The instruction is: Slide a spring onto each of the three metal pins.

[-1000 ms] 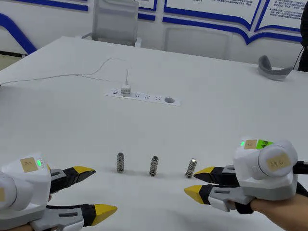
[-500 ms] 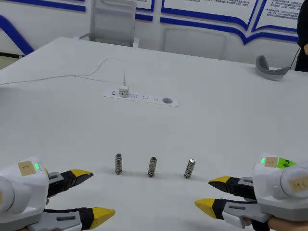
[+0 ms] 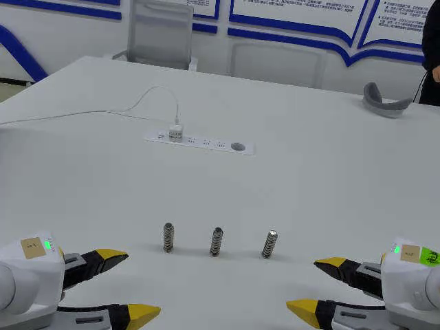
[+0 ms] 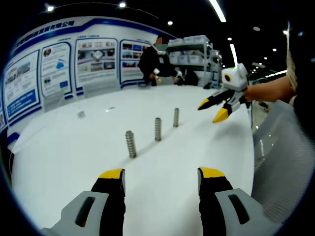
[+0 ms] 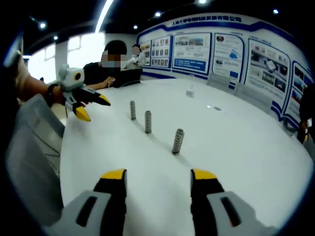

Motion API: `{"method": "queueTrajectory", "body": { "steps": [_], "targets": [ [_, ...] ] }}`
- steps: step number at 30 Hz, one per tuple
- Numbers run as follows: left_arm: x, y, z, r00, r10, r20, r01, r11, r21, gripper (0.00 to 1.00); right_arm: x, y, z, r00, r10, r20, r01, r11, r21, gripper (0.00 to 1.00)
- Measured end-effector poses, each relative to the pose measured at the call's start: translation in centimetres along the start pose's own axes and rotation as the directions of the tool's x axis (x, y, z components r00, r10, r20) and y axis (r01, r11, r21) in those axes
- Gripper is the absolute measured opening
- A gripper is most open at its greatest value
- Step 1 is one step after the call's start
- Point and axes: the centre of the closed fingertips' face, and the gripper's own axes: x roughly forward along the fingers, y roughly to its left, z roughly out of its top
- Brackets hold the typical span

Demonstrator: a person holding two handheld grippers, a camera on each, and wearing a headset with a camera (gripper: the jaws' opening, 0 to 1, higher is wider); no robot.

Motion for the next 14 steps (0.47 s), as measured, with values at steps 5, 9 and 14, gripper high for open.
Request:
{"method": "queueTrajectory", "body": {
  "steps": [5,9,14],
  "targets": [
    [-0.14,0.08,-0.29,1.0,0.003,-0.005,-0.003,1.0,-0.005,0.61,-0.2,-0.13,0.17,0.9996,-0.009,0.025,0.009,1.0,-0.01,0.55],
    [-0.23,0.16,-0.41,1.0,0.007,-0.007,-0.007,1.0,-0.01,0.61,-0.28,-0.24,0.27,0.999,-0.011,0.043,0.011,1.0,-0.007,0.58],
    [-0.3,0.28,-0.59,0.9999,0.012,-0.008,-0.012,1.0,-0.017,0.61,-0.33,-0.42,-0.03,0.999,-0.017,0.04,0.017,1.0,0.0,0.64]
  ]
}}
